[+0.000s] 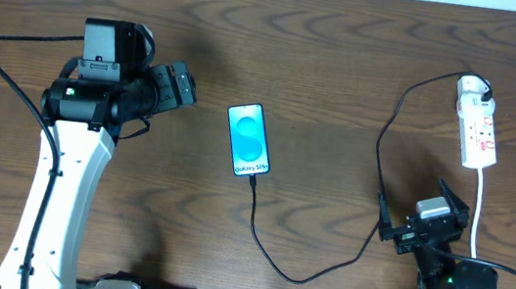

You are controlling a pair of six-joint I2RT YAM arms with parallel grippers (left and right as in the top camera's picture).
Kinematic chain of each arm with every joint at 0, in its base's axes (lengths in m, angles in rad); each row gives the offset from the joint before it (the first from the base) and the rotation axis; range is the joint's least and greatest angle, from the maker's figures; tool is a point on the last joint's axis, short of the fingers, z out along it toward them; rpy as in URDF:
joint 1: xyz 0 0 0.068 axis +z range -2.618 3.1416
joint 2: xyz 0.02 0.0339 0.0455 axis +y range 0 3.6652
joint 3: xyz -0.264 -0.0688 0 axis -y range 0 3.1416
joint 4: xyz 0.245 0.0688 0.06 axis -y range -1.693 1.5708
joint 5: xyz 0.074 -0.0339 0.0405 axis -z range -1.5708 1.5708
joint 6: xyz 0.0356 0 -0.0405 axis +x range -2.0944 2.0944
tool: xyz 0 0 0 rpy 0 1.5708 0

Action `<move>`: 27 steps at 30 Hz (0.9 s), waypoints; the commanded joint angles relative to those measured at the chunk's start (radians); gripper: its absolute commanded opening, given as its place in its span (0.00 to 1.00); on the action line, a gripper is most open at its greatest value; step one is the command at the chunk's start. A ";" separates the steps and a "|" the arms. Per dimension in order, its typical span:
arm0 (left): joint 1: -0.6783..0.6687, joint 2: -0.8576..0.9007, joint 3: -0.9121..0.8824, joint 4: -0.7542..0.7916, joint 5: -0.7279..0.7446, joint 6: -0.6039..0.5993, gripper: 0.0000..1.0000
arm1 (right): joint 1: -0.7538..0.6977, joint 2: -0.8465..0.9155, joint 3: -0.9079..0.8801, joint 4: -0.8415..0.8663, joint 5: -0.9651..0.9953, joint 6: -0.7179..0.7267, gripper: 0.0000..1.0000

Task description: Plug charger to phone and switch on socket

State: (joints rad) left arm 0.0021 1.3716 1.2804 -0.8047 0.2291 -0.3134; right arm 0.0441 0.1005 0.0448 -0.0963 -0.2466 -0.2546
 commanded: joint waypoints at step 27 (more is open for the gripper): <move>0.003 -0.005 0.005 -0.002 -0.013 0.010 0.98 | 0.010 -0.095 -0.039 0.044 -0.006 0.007 0.99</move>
State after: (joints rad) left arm 0.0021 1.3716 1.2804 -0.8047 0.2291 -0.3134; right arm 0.0441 0.0128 0.0109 -0.0517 -0.2470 -0.2543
